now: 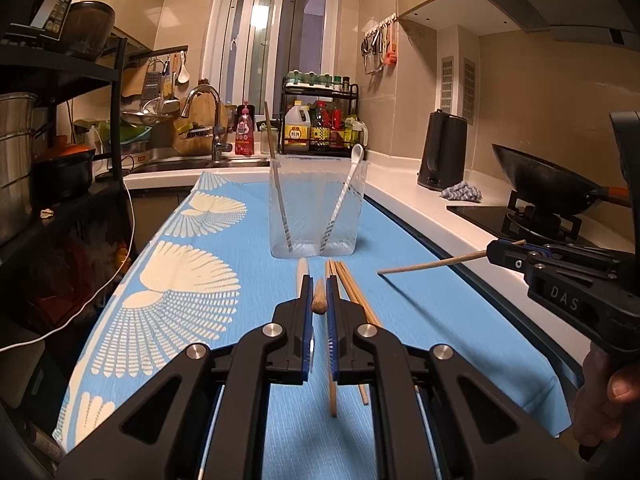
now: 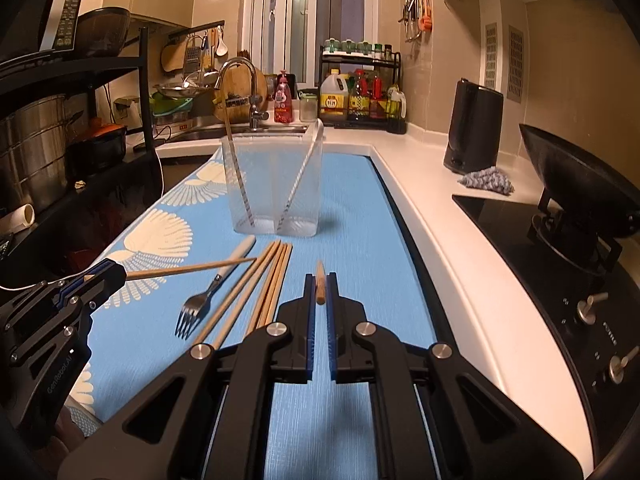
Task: Organize utensils
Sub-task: 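Lift both held chopsticks and carry them above the clear container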
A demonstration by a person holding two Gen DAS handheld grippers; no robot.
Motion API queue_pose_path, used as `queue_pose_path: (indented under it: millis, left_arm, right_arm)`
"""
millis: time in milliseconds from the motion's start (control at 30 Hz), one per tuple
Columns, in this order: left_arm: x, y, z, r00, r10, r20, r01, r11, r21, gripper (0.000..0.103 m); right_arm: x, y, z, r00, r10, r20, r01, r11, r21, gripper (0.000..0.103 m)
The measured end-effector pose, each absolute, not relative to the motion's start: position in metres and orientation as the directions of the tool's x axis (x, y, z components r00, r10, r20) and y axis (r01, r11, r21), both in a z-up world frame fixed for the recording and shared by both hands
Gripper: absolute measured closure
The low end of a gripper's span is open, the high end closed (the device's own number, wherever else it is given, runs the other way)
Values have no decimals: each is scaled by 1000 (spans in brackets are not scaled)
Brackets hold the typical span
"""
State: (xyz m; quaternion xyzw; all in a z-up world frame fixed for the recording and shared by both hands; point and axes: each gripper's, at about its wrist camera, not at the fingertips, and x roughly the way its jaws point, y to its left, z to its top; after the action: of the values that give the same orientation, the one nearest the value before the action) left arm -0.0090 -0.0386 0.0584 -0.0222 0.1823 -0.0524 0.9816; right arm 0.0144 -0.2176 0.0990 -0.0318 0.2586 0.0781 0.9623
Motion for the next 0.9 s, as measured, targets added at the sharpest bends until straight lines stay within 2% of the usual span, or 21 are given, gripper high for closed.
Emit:
queue_pose_path:
  millis: [233,633,767,900]
  left_arm:
    - [0,-33,87,945,-117,-307,104,993,-57,96]
    - [40,-23,134,945,-157,-286,137,987,-88,96]
    - [51,-20,151,941,-173,-291,149,983,-103,96]
    - [62,-15,165,916,-218,-337,183,974,-132,96]
  right_arm:
    - [25,-215,123,867,154,-473,-187,982,-24,98]
    - [52,-202,165,881,172,-440,-217,975,-53,98]
    - [59,-196,176,882,175,-437,-231,970,-77,98]
    - [59,-191,187,886,180,-426,-246,964,-104,98]
